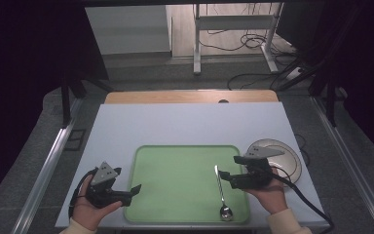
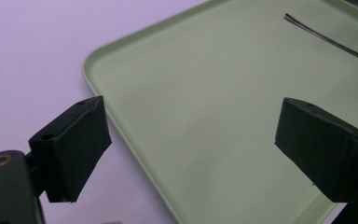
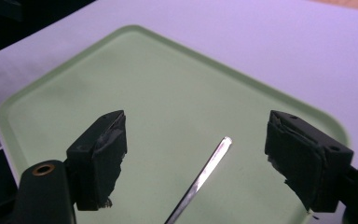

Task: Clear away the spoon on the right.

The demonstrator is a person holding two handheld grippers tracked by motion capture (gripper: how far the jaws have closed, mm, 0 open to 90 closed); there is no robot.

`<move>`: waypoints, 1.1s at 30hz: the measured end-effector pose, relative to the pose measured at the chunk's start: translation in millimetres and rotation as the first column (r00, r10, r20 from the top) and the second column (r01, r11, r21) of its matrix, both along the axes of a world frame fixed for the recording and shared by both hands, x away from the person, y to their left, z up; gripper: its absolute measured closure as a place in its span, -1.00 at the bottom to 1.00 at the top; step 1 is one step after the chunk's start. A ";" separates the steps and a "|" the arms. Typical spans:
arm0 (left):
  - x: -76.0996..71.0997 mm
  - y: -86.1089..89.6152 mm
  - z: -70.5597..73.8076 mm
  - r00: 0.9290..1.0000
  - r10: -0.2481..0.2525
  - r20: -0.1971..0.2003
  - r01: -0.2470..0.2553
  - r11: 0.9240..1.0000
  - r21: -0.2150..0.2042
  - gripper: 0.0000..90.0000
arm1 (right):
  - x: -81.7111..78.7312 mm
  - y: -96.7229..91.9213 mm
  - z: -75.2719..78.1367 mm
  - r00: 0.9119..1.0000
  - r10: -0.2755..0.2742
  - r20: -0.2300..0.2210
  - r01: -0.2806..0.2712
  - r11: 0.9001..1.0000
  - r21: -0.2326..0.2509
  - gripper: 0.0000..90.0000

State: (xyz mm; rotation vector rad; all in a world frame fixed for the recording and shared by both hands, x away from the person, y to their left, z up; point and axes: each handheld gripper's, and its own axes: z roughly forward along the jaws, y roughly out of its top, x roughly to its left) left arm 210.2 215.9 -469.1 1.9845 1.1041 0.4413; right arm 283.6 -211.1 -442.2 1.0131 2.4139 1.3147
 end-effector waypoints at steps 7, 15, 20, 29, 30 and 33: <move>0.0 -1.3 2.8 1.000 -0.010 0.010 0.011 1.000 -0.014 -0.78 | -13.2 -35.7 8.1 0.997 -0.045 0.055 0.041 0.997 0.062 -0.55; 2.1 2.8 1.4 1.000 0.003 0.004 -0.003 1.000 -0.020 -0.78 | -22.3 -77.4 4.6 0.992 -0.095 0.077 0.088 0.992 0.096 -0.55; 1.6 2.2 1.1 1.000 0.004 0.005 -0.004 1.000 -0.015 -0.78 | -26.8 -90.9 -1.8 0.990 -0.128 0.057 0.122 0.987 0.103 -0.54; 2.1 1.1 -0.1 1.000 0.001 0.001 -0.001 1.000 -0.010 -0.78 | -25.8 -87.4 -4.3 0.992 -0.113 0.064 0.110 0.992 0.057 -0.54; 2.4 1.3 -0.2 1.000 0.002 0.002 -0.002 1.000 -0.009 -0.78 | -25.2 -87.2 -5.0 0.992 -0.112 0.063 0.109 0.993 0.054 -0.54; 2.9 1.4 -0.1 1.000 0.003 0.002 -0.003 1.000 -0.009 -0.78 | -24.3 -88.0 -4.3 0.991 -0.114 0.071 0.110 0.993 0.051 -0.54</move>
